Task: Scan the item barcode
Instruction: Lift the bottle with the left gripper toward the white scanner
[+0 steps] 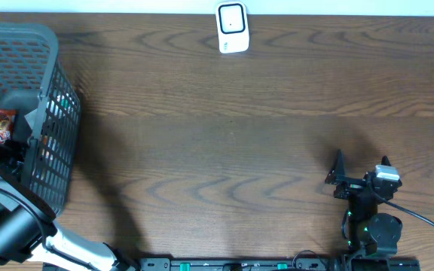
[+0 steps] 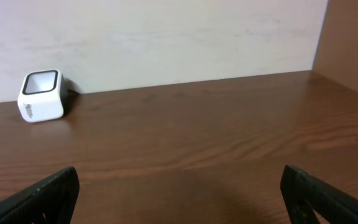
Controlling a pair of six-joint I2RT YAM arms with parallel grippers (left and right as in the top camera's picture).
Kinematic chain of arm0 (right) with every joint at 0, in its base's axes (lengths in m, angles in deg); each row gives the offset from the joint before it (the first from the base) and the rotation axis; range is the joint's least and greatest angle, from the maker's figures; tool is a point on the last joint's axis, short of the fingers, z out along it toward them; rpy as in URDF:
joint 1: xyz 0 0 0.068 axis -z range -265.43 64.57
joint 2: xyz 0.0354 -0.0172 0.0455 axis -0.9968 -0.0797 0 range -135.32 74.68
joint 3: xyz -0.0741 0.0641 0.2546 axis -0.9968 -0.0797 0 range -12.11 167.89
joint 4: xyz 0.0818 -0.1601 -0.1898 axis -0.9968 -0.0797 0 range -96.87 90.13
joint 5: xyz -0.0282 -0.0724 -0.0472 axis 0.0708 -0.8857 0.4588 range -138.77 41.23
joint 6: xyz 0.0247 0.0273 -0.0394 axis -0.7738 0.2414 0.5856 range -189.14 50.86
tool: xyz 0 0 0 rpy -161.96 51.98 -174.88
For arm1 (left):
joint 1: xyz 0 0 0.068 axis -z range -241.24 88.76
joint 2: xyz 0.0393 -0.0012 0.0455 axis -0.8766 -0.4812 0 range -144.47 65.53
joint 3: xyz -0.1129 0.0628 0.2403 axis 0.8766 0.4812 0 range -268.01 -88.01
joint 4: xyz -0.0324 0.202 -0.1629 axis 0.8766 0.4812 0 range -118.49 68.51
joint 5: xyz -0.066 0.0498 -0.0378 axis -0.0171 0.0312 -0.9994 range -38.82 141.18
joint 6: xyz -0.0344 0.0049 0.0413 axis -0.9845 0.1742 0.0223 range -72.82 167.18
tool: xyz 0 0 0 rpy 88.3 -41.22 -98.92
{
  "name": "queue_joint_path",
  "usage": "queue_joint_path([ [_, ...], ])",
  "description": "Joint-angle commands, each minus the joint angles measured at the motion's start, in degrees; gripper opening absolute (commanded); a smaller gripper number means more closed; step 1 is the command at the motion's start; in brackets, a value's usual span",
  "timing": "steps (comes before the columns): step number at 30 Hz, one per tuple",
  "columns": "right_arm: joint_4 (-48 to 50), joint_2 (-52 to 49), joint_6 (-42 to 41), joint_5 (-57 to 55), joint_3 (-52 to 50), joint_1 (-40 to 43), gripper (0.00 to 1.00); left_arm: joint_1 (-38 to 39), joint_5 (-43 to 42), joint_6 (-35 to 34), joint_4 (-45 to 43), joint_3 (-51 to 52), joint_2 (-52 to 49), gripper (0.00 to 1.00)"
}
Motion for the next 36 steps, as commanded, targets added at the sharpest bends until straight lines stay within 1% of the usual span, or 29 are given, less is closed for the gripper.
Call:
queue_joint_path([
  [1, -0.2, 0.3, 0.7, 0.1, -0.1, -0.3, 0.99, -0.3, 0.6, -0.3, 0.3, 0.2, -0.1, 0.48],
  [3, -0.2, 0.3, 0.7, 0.1, -0.1, -0.3, 0.99, -0.3, 0.5, -0.3, 1.0, -0.3, 0.1, 0.45],
  [8, -0.2, 0.3, 0.7, 0.1, -0.1, -0.3, 0.99, -0.3, -0.7, -0.3, 4.3, -3.5, 3.0, 0.45],
  [11, -0.2, 0.3, 0.7, 0.1, -0.1, -0.3, 0.99, -0.3, -3.7, -0.3, 5.3, -6.2, 6.7, 0.45],
  [15, -0.2, 0.3, 0.7, 0.1, -0.1, -0.3, 0.99, -0.3, -10.6, -0.5, 5.5, -10.4, 14.3, 0.45],
  [20, -0.2, 0.3, 0.7, 0.1, -0.1, -0.3, 0.99, -0.2, -16.7, -5.2, 4.3, -15.3, 25.5, 0.49],
  [24, -0.2, 0.3, 0.7, 0.1, -0.1, -0.3, 0.99, 1.2, -22.3, -10.1, 0.7, -16.1, 34.5, 0.51],
  [27, -0.2, 0.3, 0.7, 0.1, -0.1, -0.3, 0.99, 5.3, -22.4, -14.1, -0.1, -16.1, 39.3, 0.51],
  [31, -0.2, 0.3, 0.7, 0.1, -0.1, -0.3, 0.99, 16.3, -20.1, -17.5, -0.2, -16.0, 42.3, 0.51],
  [33, -0.2, 0.3, 0.7, 0.1, -0.1, -0.3, 0.99, 23.6, -16.6, -18.8, -0.2, -15.9, 42.1, 0.51],
  [36, -0.2, 0.3, 0.7, 0.1, -0.1, -0.3, 0.99, 35.2, -8.6, -20.7, 0.3, -15.5, 40.2, 0.51],
])
